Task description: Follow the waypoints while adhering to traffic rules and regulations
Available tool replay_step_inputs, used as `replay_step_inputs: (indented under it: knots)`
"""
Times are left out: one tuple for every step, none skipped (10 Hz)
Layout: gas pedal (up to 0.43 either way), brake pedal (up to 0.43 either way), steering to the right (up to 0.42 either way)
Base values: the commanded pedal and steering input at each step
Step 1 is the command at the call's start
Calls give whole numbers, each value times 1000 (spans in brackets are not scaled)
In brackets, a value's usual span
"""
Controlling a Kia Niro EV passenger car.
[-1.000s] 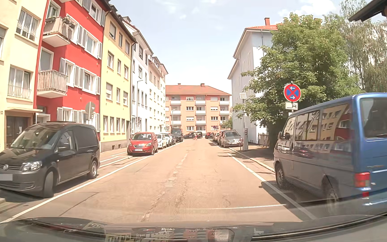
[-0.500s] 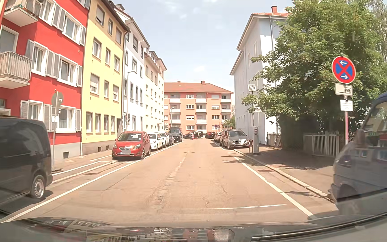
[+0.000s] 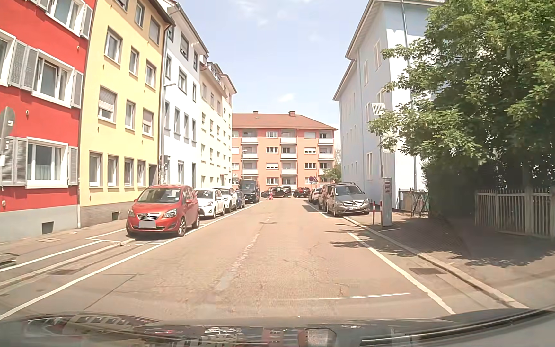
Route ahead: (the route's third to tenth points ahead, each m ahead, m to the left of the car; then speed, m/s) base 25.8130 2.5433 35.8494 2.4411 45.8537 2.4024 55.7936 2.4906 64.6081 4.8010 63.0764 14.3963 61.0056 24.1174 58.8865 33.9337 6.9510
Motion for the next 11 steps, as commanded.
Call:
replay_step_inputs:
  knots:
    - [28,0,0]
    - [28,0,0]
    - [28,0,1]
    - [28,0,0]
    - [28,0,-1]
    - [28,0,0]
    - [28,0,4]
    - [28,0,5]
    - [28,0,4]
    - [28,0,1]
    - [28,0,1]
